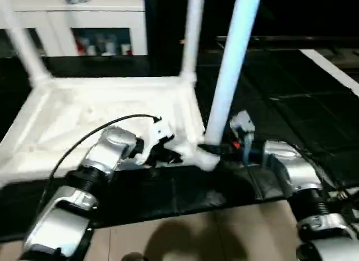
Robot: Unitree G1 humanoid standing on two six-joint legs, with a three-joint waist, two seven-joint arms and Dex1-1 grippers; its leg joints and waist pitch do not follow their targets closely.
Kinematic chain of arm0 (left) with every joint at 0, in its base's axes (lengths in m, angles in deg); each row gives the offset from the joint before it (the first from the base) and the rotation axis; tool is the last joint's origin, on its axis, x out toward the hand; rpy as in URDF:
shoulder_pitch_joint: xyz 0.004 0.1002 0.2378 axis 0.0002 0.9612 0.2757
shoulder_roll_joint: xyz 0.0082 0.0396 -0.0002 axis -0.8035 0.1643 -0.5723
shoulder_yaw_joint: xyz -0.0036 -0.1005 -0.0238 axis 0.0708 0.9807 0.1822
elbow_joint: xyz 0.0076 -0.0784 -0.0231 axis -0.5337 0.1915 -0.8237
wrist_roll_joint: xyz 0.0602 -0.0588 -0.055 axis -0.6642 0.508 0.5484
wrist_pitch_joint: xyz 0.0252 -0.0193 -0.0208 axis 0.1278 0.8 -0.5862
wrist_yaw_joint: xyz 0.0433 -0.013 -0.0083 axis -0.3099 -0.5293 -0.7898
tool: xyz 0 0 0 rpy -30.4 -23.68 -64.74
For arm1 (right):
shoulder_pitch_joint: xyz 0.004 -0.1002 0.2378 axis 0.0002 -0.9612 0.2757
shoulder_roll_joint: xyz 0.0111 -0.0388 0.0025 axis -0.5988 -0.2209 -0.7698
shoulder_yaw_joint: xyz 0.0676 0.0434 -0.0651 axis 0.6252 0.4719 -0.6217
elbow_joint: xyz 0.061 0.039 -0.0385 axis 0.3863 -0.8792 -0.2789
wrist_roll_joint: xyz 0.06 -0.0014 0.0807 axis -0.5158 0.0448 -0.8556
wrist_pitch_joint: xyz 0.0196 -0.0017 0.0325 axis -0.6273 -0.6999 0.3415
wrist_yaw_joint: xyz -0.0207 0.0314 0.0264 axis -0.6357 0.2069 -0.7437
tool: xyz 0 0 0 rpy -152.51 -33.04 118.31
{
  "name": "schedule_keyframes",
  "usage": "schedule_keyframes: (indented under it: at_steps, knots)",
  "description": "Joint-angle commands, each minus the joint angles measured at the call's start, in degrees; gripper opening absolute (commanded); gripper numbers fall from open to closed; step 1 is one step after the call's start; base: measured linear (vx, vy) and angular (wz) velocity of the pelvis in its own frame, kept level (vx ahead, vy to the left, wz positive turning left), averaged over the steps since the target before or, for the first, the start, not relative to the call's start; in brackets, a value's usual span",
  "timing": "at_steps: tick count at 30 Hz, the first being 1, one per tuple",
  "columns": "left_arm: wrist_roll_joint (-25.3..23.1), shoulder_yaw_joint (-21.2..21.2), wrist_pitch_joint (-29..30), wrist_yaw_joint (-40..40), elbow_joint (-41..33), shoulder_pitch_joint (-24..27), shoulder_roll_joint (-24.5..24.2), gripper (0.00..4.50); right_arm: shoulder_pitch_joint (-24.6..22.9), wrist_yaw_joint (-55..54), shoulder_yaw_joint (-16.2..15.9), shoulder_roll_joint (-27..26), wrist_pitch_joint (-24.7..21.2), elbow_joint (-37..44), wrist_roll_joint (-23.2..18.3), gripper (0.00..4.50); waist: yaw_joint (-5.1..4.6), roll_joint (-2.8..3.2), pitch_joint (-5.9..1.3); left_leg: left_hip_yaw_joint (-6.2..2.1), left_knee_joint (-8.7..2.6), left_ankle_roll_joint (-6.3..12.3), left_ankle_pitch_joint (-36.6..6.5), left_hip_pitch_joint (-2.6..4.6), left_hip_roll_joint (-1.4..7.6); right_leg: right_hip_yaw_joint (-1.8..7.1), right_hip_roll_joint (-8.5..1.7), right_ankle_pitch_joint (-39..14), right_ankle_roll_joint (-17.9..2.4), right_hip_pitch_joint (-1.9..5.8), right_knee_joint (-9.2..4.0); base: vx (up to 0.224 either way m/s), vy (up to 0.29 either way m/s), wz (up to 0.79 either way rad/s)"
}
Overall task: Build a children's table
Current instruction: Rotate leg to tighten
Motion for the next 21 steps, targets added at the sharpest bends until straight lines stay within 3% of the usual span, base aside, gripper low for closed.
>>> schedule_keyframes:
  at_steps: [1, 4, 8, 9, 10, 14, 21]
  knots:
    - [2.82, 5.03, 4.17, -12.83, -0.7, -4.25, 6.19, 0.0, 1.64, -8.74, -3.25, -7.33, -2.73, -1.33, 1.3, 2.04, -0.26, 0.1, -4.27, -0.21, -4.07, -0.95, -11.91, 0.84, 0.59, 2.78, -3.15, -9.49, -12.53, 3.04, -4.35, 0.0, 0.0, 0.0]
    - [2.77, 6.01, 5.65, -17.28, -1.01, -4.85, 8.45, 0.0, 3.56, -15.24, -2.79, -10.19, -2.92, -3.42, 2.04, 2.04, -0.75, 0.15, -4.38, -0.18, -3.95, -0.45, -10.68, 0.71, 0.45, 2.76, -3.18, -8.67, -12.72, 3.24, -4.4, 0.0, 0.0, 0.0]
    - [1.79, 6.19, 5.94, -21.47, -1.45, -5.14, 10.8, 0.0, 5.83, -19.41, -3.26, -12.87, -0.88, -6.42, 4.06, 2.04, -0.83, 0.14, -4.43, 0.06, -3.74, 1.8, -8.52, 0.59, 0.24, 2.77, -2.97, -4.98, -13.0, 3.44, -4.38, 0.0, 0.0, 0.0]
    - [1.76, 6.08, 6.11, -21.43, -2.08, -4.92, 11.19, 0.0, 6.16, -19.99, -2.29, -13.62, -0.33, -6.66, 3.72, 2.55, -0.78, -0.47, -4.49, 0.12, -3.74, 2.46, -7.8, 0.58, 0.3, 2.77, -2.99, -4.35, -13.01, 3.55, -4.25, 0.0, 0.0, 0.0]
    - [1.79, 6.0, 6.38, -21.23, -2.53, -4.76, 11.29, 0.0, 6.28, -20.34, -1.85, -13.92, -0.25, -6.7, 3.61, 2.55, -0.71, -0.23, -4.48, 0.07, -3.77, 2.64, -7.56, 0.59, 0.36, 2.78, -3.06, -4.23, -13.1, 3.53, -4.17, 0.0, 0.0, 0.0]
    - [0.93, 4.72, 5.91, -19.71, -3.8, -3.86, 9.89, 0.0, 5.92, -19.6, -2.01, -13.21, 0.1, -6.55, 4.02, 2.86, -0.85, -0.08, -4.4, 0.08, -3.81, 3.31, -7.34, 0.64, 0.49, 2.76, -3.01, -3.64, -13.25, 3.48, -4.21, 0.0, 0.0, 0.0]
    - [0.44, 1.7, 2.93, -10.88, -5.55, -1.11, 4.23, 0.0, 3.17, -12.72, -1.37, -7.82, 5.64, -5.46, 3.03, 3.45, -0.9, 0.12, -4.49, 0.14, -3.68, 4.07, -7.02, 0.68, 0.55, 2.81, -3.0, -1.06, -14.05, 3.5, -3.95, 0.0, 0.0, 0.0]
